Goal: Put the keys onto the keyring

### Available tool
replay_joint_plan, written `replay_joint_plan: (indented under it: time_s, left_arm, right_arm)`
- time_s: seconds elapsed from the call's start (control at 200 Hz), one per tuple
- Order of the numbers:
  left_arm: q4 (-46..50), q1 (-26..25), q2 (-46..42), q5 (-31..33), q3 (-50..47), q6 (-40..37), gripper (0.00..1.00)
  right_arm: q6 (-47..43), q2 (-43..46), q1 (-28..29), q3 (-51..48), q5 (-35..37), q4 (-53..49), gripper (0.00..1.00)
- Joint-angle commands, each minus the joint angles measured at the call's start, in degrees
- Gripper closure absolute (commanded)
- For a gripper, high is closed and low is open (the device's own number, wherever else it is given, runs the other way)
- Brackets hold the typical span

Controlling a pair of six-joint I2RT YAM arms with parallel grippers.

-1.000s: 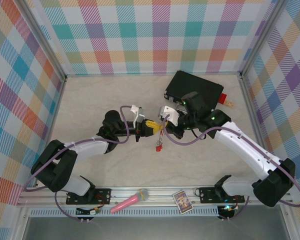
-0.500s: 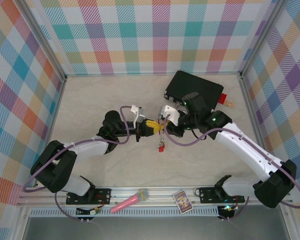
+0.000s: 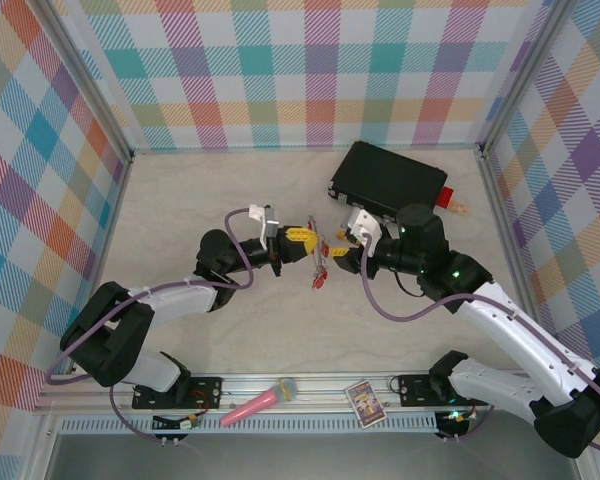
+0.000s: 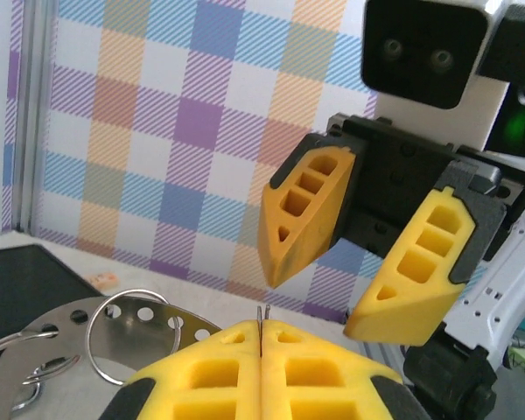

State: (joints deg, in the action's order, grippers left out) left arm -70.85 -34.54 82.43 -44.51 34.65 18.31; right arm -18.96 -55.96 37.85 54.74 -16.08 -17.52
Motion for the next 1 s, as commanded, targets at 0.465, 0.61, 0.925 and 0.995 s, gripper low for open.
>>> replay_joint_plan:
  time_s: [0.465, 0.61, 0.925, 0.995]
  left_arm:
    - [-6.14, -3.55, -2.7, 11.45, 8.25, 2.88, 1.0]
    - [-6.14, -4.03, -2.35, 11.15, 8.96, 3.08, 1.0]
    - [-6.14, -4.65, -2.01, 10.76, 9.05, 3.49, 1.0]
    - [-6.14, -4.69, -1.97, 10.59, 9.08, 3.66, 1.0]
  right_arm:
    - [8.06, 2.39, -1.56, -3.24, -0.34, 17.66, 0.69]
    - [7.26, 2.59, -1.61, -3.22, -0.16, 18.56, 0.72]
    - [6.04, 1.52, -1.58, -3.72, -0.67, 21.22, 0.79]
    - [5.7, 1.33, -1.61, -4.01, -0.79, 21.94, 0.84]
